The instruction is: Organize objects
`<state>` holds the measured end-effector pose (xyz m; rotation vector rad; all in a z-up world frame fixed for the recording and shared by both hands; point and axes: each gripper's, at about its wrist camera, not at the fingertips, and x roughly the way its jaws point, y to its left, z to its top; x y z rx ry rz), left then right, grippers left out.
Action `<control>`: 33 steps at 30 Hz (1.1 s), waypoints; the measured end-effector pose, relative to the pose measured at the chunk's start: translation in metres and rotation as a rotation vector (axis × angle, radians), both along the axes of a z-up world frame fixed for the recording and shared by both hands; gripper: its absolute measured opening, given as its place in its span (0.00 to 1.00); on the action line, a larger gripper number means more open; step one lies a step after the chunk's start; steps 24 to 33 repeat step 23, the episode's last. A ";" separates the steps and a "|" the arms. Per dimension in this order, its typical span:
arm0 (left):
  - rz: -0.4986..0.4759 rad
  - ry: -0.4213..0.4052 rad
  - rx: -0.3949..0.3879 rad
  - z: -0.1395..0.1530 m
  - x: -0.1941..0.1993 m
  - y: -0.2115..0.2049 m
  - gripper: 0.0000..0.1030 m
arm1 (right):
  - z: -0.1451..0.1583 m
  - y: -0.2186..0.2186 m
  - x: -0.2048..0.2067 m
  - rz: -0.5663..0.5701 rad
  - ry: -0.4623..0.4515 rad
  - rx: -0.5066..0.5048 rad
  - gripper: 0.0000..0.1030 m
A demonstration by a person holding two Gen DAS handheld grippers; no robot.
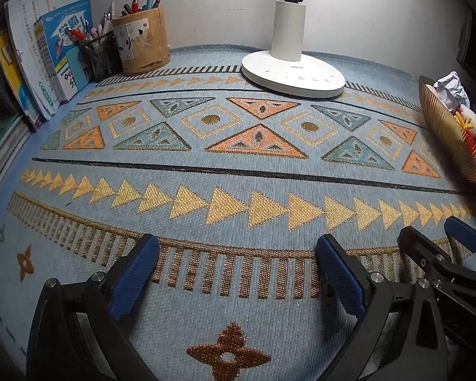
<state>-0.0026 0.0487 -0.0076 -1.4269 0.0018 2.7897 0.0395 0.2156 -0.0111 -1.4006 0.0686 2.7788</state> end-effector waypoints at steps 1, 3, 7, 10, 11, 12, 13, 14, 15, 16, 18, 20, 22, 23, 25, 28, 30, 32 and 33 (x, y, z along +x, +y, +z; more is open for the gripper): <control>0.000 -0.002 -0.001 0.000 0.000 -0.001 0.99 | 0.001 0.000 0.001 0.000 0.002 0.004 0.80; -0.001 0.001 -0.001 0.000 0.000 -0.001 0.99 | 0.000 -0.003 0.002 0.012 -0.011 0.028 0.82; -0.003 0.003 0.000 0.001 0.000 -0.001 1.00 | -0.003 -0.001 0.008 0.010 -0.031 0.025 0.99; -0.003 0.003 0.000 0.001 0.000 -0.001 1.00 | -0.003 -0.002 0.012 0.012 -0.021 0.036 1.00; -0.003 0.003 0.000 0.001 0.000 -0.001 1.00 | -0.003 -0.002 0.013 0.014 -0.020 0.034 1.00; -0.003 0.003 0.001 0.001 0.000 -0.001 1.00 | -0.004 -0.002 0.015 0.007 -0.012 0.033 1.00; -0.003 0.003 0.001 0.001 0.000 -0.001 1.00 | -0.003 -0.002 0.016 0.004 -0.008 0.034 1.00; -0.003 0.003 -0.001 0.001 -0.001 -0.001 1.00 | -0.003 -0.002 0.016 0.004 -0.008 0.032 1.00; -0.003 0.003 0.000 0.001 -0.001 -0.001 1.00 | -0.003 -0.001 0.015 0.005 -0.009 0.031 1.00; -0.003 0.003 -0.001 0.001 -0.001 -0.001 1.00 | -0.003 0.000 0.014 0.006 -0.009 0.032 1.00; -0.005 0.003 0.001 0.001 -0.001 -0.001 1.00 | -0.003 0.000 0.014 0.006 -0.009 0.032 1.00; -0.006 0.003 0.001 0.001 -0.002 -0.001 1.00 | -0.003 0.000 0.013 0.006 -0.009 0.031 1.00; -0.008 0.002 0.001 0.001 -0.003 -0.001 1.00 | -0.003 0.001 0.013 0.006 -0.009 0.032 1.00; -0.009 0.002 0.001 0.001 -0.003 -0.001 1.00 | -0.003 0.001 0.013 0.006 -0.009 0.033 1.00; -0.009 0.002 0.001 0.001 -0.003 -0.001 1.00 | -0.003 0.001 0.013 0.006 -0.009 0.033 1.00; -0.009 0.002 0.001 0.001 -0.003 -0.001 1.00 | -0.003 0.001 0.013 0.006 -0.009 0.033 1.00; -0.009 0.002 0.001 0.001 -0.003 -0.001 1.00 | -0.003 0.001 0.013 0.006 -0.009 0.033 1.00; -0.009 0.002 0.001 0.001 -0.003 -0.001 1.00 | -0.003 0.001 0.013 0.006 -0.009 0.033 1.00; -0.009 0.002 0.001 0.001 -0.003 -0.001 1.00 | -0.003 0.001 0.013 0.006 -0.009 0.033 1.00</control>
